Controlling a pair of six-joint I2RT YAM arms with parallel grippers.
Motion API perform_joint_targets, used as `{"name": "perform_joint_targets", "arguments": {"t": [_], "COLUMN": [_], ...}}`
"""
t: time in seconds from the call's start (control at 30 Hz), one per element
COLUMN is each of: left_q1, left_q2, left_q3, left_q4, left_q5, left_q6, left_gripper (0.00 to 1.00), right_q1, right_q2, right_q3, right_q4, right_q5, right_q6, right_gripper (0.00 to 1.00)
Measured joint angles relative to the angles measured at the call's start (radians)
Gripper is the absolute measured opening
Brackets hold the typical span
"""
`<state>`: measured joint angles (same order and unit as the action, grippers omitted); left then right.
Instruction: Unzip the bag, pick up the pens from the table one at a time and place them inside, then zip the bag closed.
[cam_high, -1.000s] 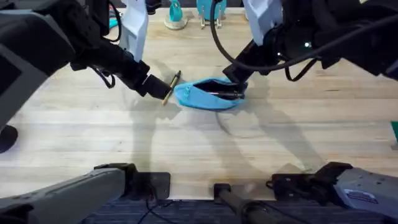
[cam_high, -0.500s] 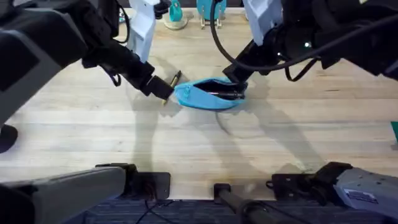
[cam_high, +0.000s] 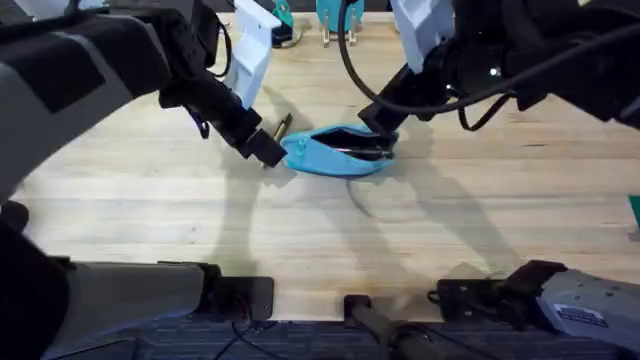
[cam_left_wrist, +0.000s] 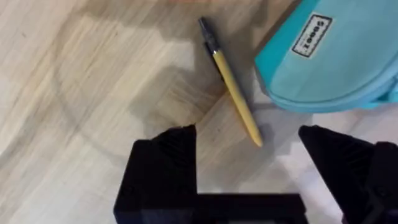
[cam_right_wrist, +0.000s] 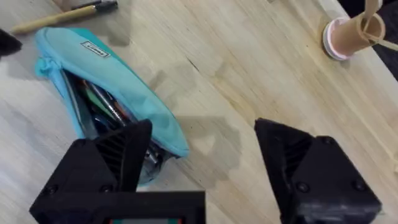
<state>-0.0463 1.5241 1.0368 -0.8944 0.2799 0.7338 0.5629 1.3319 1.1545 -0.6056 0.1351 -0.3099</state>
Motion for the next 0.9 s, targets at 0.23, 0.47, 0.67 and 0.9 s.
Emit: {"name": "perform_joint_targets", "arguments": {"t": [0.23,0.47,0.67,0.9], "left_q1": [0.000,0.000,0.000,-0.017], "left_q2": [0.022,0.021,0.021,0.022], "left_q3": [-0.025,-0.046,-0.047,-0.048], "left_q4": [0.059,0.072,0.072,0.073], "left_q5": [0.000,0.001,0.000,0.000], "left_q6": [0.026,0.039,0.053,0.084], "left_gripper": [0.997,0.998,0.998,0.996], "right_q1": [0.000,0.000,0.000,0.000], "right_q2": [0.000,0.000,0.000,0.000], "right_q3": [0.000,0.000,0.000,0.000], "right_q4": [0.000,0.000,0.000,0.000], "right_q5": [0.000,0.000,0.000,0.000], "right_q6": [0.000,0.000,0.000,0.000], "right_gripper": [0.997,0.997,0.998,0.998]}}
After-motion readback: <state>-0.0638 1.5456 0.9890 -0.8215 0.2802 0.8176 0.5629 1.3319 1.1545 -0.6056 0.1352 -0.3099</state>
